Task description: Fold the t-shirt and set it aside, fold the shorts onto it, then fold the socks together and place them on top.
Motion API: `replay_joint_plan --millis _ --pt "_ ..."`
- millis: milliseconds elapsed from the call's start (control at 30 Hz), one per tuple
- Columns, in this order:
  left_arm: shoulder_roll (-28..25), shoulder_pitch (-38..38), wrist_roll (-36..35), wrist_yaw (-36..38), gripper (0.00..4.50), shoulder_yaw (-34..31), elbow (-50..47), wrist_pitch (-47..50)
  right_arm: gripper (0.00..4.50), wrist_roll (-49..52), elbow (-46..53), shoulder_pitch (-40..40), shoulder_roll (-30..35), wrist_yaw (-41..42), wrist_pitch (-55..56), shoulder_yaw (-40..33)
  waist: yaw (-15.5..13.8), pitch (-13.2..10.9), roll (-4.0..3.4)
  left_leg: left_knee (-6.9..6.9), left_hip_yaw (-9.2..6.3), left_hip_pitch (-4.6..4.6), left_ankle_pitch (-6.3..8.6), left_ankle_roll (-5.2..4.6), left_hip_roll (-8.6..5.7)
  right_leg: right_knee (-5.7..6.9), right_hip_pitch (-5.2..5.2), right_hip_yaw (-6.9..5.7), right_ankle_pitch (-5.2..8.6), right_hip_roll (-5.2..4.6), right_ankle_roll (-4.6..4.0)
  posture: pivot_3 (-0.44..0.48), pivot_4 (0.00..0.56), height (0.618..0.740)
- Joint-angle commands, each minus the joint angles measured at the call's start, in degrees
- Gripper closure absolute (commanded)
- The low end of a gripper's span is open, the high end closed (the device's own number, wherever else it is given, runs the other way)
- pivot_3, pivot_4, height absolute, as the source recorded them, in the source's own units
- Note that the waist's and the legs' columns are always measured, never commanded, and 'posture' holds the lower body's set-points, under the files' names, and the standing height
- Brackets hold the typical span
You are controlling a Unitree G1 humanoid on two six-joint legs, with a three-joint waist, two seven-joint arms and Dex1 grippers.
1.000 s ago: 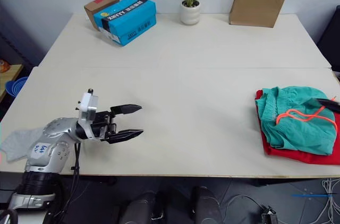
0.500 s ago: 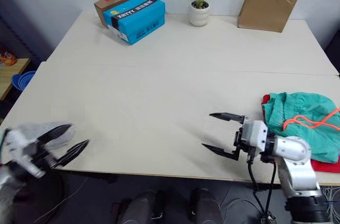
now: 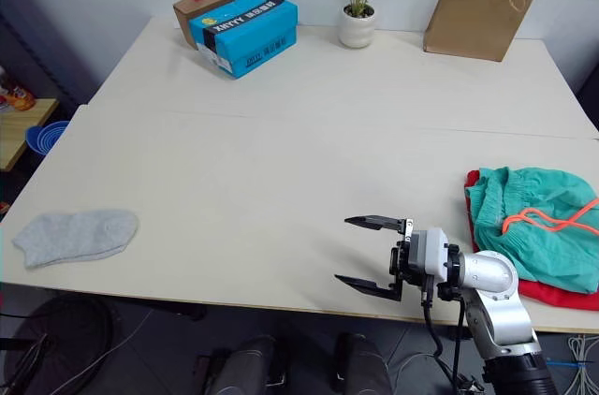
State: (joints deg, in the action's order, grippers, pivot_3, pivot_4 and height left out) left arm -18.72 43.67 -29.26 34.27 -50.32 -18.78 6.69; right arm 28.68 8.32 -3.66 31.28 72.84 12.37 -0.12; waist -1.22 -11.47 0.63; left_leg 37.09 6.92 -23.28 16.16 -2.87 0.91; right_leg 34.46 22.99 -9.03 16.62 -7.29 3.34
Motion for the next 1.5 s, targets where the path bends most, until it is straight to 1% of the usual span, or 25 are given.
replay_joint_plan --millis 33,67,133,233,267,300,367,500,567,667,733,900,1033,1100,1133,1267,1333,1400,1500 --pt "-4.53 -1.14 1.53 -4.23 0.0 1.21 -6.55 5.9 0.02 1.14 1.2 -0.74 -0.31 -0.08 -0.2 0.27 0.01 -0.02 -0.04 -0.01 0.0 0.02 0.03 -0.05 0.0 -0.04 -0.03 0.0 0.0 0.0 0.01 0.0 0.15 0.74" --pt "-6.4 -1.87 1.9 -5.74 0.0 2.21 -7.85 9.43 0.02 0.93 1.1 -1.02 -0.49 -0.24 -0.25 0.45 0.04 -0.02 -0.05 -0.01 0.0 0.02 0.05 -0.09 -0.01 -0.05 -0.03 0.0 -0.01 -0.01 0.04 0.0 0.15 0.74" --pt "-11.29 -5.19 0.46 -9.71 0.0 4.85 -11.1 19.99 0.02 0.45 1.23 -1.82 -1.16 -1.39 -0.79 0.9 0.01 -0.03 -0.06 0.0 0.04 0.06 0.11 -0.07 -0.02 0.05 -0.01 -0.01 -0.25 -0.01 0.46 0.0 0.15 0.74" --pt "-16.1 -10.58 0.07 -12.85 0.0 7.23 -13.29 28.59 0.02 0.05 1.7 -2.63 -1.72 -2.29 -1.47 1.73 0.03 -0.03 -0.05 0.06 0.07 0.06 0.1 0.08 -0.02 0.44 0.12 -0.02 -0.25 -0.01 0.46 0.0 0.15 0.74" --pt "-19.6 -13.98 0.98 -12.49 0.0 10.15 -11.73 31.52 0.02 -0.21 2.11 -2.86 -1.82 -2.73 -1.77 2.18 0.06 -0.02 -0.05 0.08 0.07 0.07 0.08 0.14 -0.02 0.52 0.15 -0.03 -0.24 -0.01 0.44 0.0 0.15 0.74" --pt "-22.21 -18.12 2.87 -12.69 0.0 13.31 -9.31 32.45 0.02 -0.4 2.43 -3.08 -1.89 -3.29 -2.22 2.5 0.01 -0.04 -0.09 0.06 0.07 0.07 0.0 0.27 -0.02 0.56 0.16 -0.03 -0.24 -0.01 0.44 0.0 0.15 0.74" --pt "-25.56 -23.11 5.35 -12.39 0.0 17.79 -5.94 33.7 0.02 -0.68 2.77 -3.28 -1.87 -3.86 -2.65 2.83 -0.11 -0.04 -0.09 0.09 0.1 0.1 -0.05 0.26 -0.03 0.74 0.19 -0.06 -0.22 0.0 0.41 0.0 0.15 0.74" --pt "-28.63 -26.31 8.25 -11.37 0.0 21.67 -2.79 35.63 0.02 -1.19 3.55 -3.39 -1.47 -4.91 -3.14 3.01 1.02 -0.03 -0.07 0.08 0.26 0.11 -0.09 0.3 -0.03 1.02 0.39 0.1 -0.21 -0.02 0.37 0.0 0.15 0.74" --pt "-29.71 -26.57 8.39 -9.87 0.0 22.87 -1.88 36.83 0.02 -1.56 4.05 -3.14 -1.3 -6.15 -3.38 2.39 1.08 -0.02 -0.11 0.04 0.25 0.14 -0.23 0.56 -0.03 1.09 0.4 0.09 -0.18 -0.04 0.33 0.0 0.15 0.74" --pt "-30.93 -26.05 9.86 -8.74 0.61 23.87 -0.69 37.47 0.0 -2.19 4.1 -2.4 -0.81 -7.47 -3.23 1.4 1.15 0.0 -0.17 0.02 0.23 0.17 -0.27 0.65 -0.03 1.15 0.43 0.08 -0.15 -0.04 0.27 0.0 0.15 0.74" --pt "-31.39 -25.81 10.12 -7.67 1.22 24.21 -0.02 37.7 0.0 -2.46 4.18 -2.07 -0.68 -8.28 -3.19 0.98 1.27 0.02 -0.2 0.02 0.23 0.2 -0.27 0.64 -0.03 1.17 0.42 0.09 -0.13 -0.04 0.25 0.0 0.15 0.74" --pt "-31.4 -26.13 7.2 -2.48 2.81 24.71 1.01 38.97 0.0 -3.23 4.19 -2.06 -0.82 -9.96 -3.14 0.64 1.48 0.1 -0.42 -0.05 0.24 0.29 -0.22 0.57 -0.01 1.23 0.43 0.11 -0.08 -0.04 0.16 0.0 0.15 0.74" --pt "-29.87 -30.25 3.91 -0.73 4.03 25.64 -0.8 40.39 0.0 -3.48 3.71 -1.28 0.3 -9.97 -2.51 -0.26 1.22 0.12 -0.56 -0.05 0.23 0.3 -0.23 0.57 -0.01 1.26 0.43 0.11 -0.07 -0.05 0.13 0.0 0.15 0.74" --pt "-28.57 -34.21 1.82 -0.43 4.49 27.93 -2.88 42.1 0.0 -3.43 3.28 -0.98 1.33 -10.15 -2.25 -1.52 0.59 0.12 -0.57 0.0 0.23 0.29 -0.23 0.57 -0.02 1.25 0.4 0.09 -0.07 -0.07 0.13 0.0 0.15 0.74" --pt "-28.11 -35.93 1.07 -0.06 4.49 29.54 -3.87 42.96 0.0 -3.42 3.02 -0.81 1.82 -10.19 -2.11 -2.23 0.19 0.11 -0.58 0.04 0.23 0.29 -0.24 0.57 -0.05 1.26 0.38 0.09 -0.08 -0.11 0.15 0.0 0.15 0.74" --pt "-26.76 -42.99 -0.72 2.94 4.49 40.52 -7.28 45.9 0.0 -3.15 2.04 0.92 4.6 -9.41 -2.27 -5.42 -0.85 0.13 -0.56 0.12 0.19 0.23 -0.3 0.62 -0.14 1.21 0.31 0.09 -0.14 -0.17 0.26 0.0 0.15 0.74" --pt "-23.79 -49.12 0.54 4.52 4.49 48.98 -6.87 45.03 0.0 -3.29 1.46 3.16 6.3 -8.97 -1.9 -7.62 -1.34 0.14 -0.59 0.12 0.21 0.23 -0.3 0.6 -0.19 1.17 0.3 0.1 -0.16 -0.18 0.29 0.0 0.15 0.74" --pt "-20.73 -55.06 2.74 6.13 4.49 56.03 -4.18 43.45 0.0 -3.63 1.55 5.29 7.28 -9.22 -1.48 -9.24 -1.83 0.14 -0.58 0.15 0.21 0.23 -0.32 0.57 -0.22 1.13 0.22 0.07 -0.18 -0.16 0.32 0.0 0.15 0.74" --pt "-15.43 -64.64 6.16 7.76 4.49 63.52 3.48 41.04 0.0 -3.78 2.31 8.07 7.65 -10.6 -1.43 -11.35 -1.84 0.16 -0.51 0.21 0.26 0.2 -0.42 0.4 -0.21 1.14 0.19 0.05 -0.2 -0.09 0.36 0.0 0.15 0.74"
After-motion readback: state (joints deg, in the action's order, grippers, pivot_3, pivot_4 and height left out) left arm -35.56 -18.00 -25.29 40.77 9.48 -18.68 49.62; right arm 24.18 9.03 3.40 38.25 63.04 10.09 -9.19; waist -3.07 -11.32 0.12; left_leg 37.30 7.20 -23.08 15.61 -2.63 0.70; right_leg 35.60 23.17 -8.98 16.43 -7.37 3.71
